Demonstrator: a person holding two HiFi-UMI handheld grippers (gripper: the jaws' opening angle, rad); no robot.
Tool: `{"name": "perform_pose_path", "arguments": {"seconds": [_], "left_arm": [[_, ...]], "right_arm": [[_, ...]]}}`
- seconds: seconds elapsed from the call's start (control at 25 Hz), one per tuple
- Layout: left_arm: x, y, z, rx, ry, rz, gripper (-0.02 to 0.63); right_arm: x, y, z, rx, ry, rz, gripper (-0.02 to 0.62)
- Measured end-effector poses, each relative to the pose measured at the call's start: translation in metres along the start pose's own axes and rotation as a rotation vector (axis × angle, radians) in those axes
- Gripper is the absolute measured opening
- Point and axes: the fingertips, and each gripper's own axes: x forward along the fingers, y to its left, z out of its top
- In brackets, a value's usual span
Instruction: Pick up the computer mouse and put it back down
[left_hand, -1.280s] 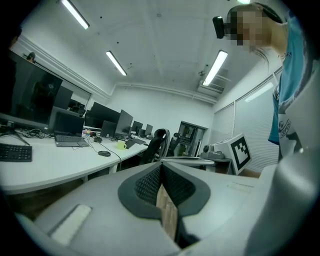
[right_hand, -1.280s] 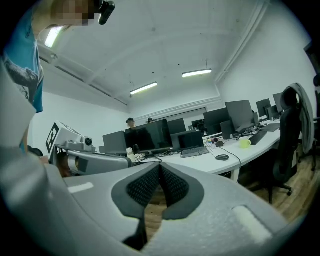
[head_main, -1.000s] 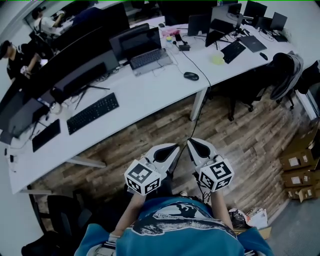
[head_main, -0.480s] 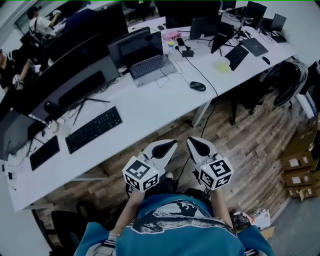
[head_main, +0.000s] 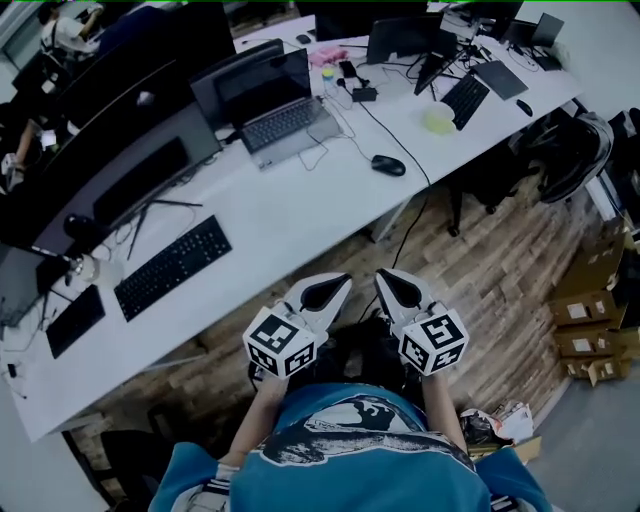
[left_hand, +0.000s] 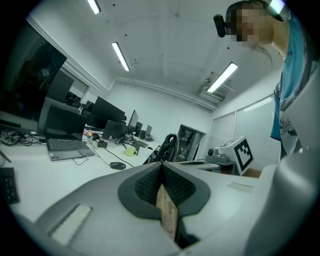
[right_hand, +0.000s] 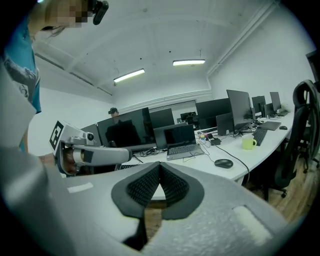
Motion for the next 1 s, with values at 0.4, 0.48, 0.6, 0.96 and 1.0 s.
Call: {"name": "perform_pose_path", "arguments": {"seconds": [0.4, 0.48, 0.6, 0.96, 1.0], "left_arm": [[0.033, 0.043, 0.010, -0.026, -0.018, 0.134, 0.014], [0.043, 0.057, 0.018, -0.030, -0.034, 0.181, 0.014], [0.063, 0.075, 0.032, -0.038, -0.073, 0.252, 0.014], [0.128, 0.102, 0.050, -0.058, -0.111, 0.395, 0.014], [0.133, 0.103, 0.050, -0.059, -0.114, 0.409, 0.014]], "right_arm": [[0.045, -0.051, 0.017, -0.012, 0.019, 0.106, 0.002], [0.058, -0.067, 0.026, -0.020, 0.019, 0.137, 0.002], [0.074, -0.094, 0.039, -0.046, 0.033, 0.185, 0.002], [0.108, -0.176, 0.055, -0.081, 0.097, 0.283, 0.002], [0.111, -0.183, 0.053, -0.083, 0.107, 0.294, 0.002]]}}
